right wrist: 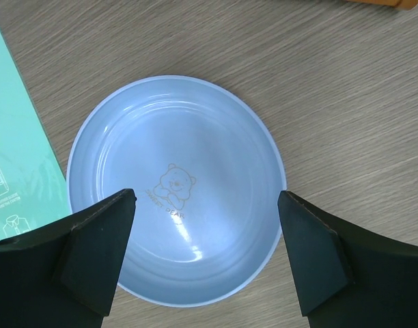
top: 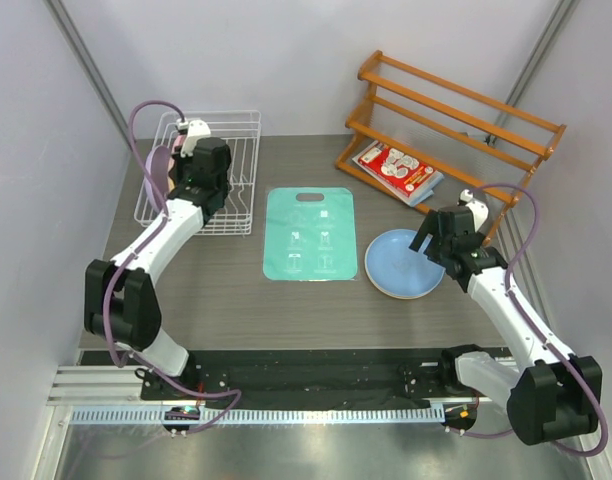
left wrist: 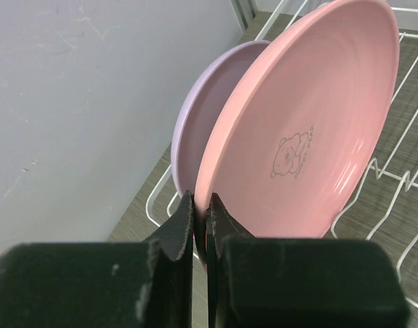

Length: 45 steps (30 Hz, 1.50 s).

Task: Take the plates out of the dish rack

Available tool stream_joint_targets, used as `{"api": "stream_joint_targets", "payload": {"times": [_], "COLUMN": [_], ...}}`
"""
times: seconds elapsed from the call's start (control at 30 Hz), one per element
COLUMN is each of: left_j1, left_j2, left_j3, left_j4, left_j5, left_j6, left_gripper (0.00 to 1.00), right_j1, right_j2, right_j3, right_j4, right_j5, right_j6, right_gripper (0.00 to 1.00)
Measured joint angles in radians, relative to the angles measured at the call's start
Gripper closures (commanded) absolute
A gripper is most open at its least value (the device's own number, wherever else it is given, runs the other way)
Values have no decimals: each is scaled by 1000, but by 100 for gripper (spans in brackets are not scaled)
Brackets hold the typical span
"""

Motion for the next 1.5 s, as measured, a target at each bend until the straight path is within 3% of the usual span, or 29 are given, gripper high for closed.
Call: {"api": "stream_joint_targets", "payload": {"times": [0.43, 0.53, 0.87, 1.1, 1.37, 1.43, 1.5], "left_j1": [-109, -131, -177, -239, -316, -327, -335], "left_j2": [-160, -190, -209, -179, -163, -156, -152], "left_j3": [9, 24, -4, -45, -64, -64, -64], "left_j4": [-38, -119, -203, -194, -186, -180, -178], "left_j5": [-32, 73, 790, 970, 992, 992, 991], "left_j6": [18, -65, -455, -571, -611, -612, -612], "left_gripper": [100, 100, 100, 100, 100, 100, 100], "right_j1": [0, 5, 141, 172, 192, 195, 198], "right_j2": [-52, -54, -55, -8, 16, 24, 40], "right_j3": [0, 10, 111, 123, 145, 149, 151], "right_j4": [-10, -11, 92, 174, 196, 200, 203], "right_j5": [-54, -109, -276, -379, -391, -391, -386], "right_j6": [-9, -18, -45, -45, -45, -45, -45], "right_gripper": [10, 10, 11, 12, 14, 21, 34]}}
